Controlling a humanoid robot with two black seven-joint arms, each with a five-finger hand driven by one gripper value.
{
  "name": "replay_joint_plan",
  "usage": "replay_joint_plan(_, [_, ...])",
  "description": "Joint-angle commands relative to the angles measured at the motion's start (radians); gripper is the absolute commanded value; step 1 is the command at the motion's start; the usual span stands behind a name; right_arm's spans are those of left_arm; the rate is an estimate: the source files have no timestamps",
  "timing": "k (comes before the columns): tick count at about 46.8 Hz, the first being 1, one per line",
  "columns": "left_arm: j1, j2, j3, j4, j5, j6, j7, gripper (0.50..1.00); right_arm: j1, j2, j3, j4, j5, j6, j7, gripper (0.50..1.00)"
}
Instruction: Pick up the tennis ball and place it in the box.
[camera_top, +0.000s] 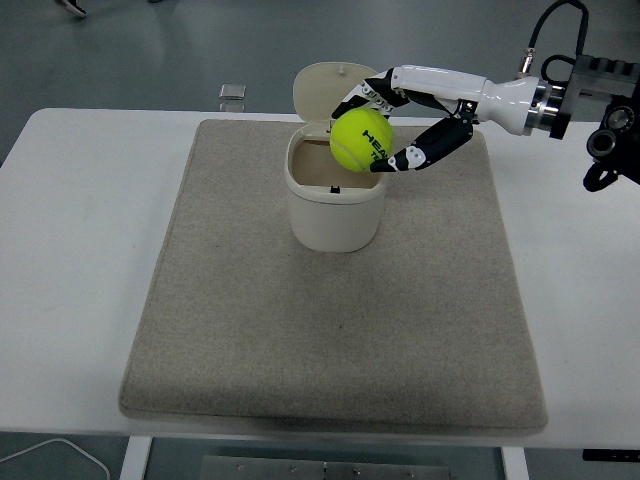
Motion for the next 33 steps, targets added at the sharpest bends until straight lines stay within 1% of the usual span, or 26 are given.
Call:
replay_joint_plan(1, [0.000, 0.000, 0.000, 0.000, 0.000, 0.000, 0.000, 0.996, -0.002, 0.006, 0.000, -0.006, -0.001, -0.014, -0.013, 0.502])
replay_joint_plan(4, [0.000, 0.000, 0.000, 0.000, 0.000, 0.000, 0.000, 0.996, -0.003, 0.007, -0.002, -0.007, -0.001, -0.025, -0.022, 0.533])
replay_joint_plan(9, [0.000, 0.000, 0.000, 0.000, 0.000, 0.000, 0.000, 0.996, -0.003, 0.014, -0.002, -0.007, -0.001, -0.036, -0.027, 0.541])
replay_joint_plan(12, [0.000, 0.000, 0.000, 0.000, 0.000, 0.000, 0.000, 0.996, -0.005, 0.015, -0.003, -0.007, -0.001, -0.043, -0.027, 0.570])
replay_joint_plan(14, [0.000, 0.000, 0.000, 0.000, 0.000, 0.000, 0.000, 0.996, -0.005, 0.015, -0.003, -0.007, -0.003, -0.046, -0.030, 0.574])
replay_joint_plan(16, [0.000, 0.000, 0.000, 0.000, 0.000, 0.000, 0.000, 0.996, -0.006, 0.018, -0.003, -0.007, -0.001, -0.048, -0.044, 0.588])
replay_joint_plan(21, [0.000, 0.000, 0.000, 0.000, 0.000, 0.000, 0.000, 0.996, -0.009, 0.018, -0.003, -0.007, -0.001, -0.048, -0.073, 0.601])
replay_joint_plan(33, [0.000, 0.000, 0.000, 0.000, 0.000, 0.002, 0.000, 0.996, -0.019, 0.026, -0.003, -0.006, -0.001, -0.048, -0.078, 0.607])
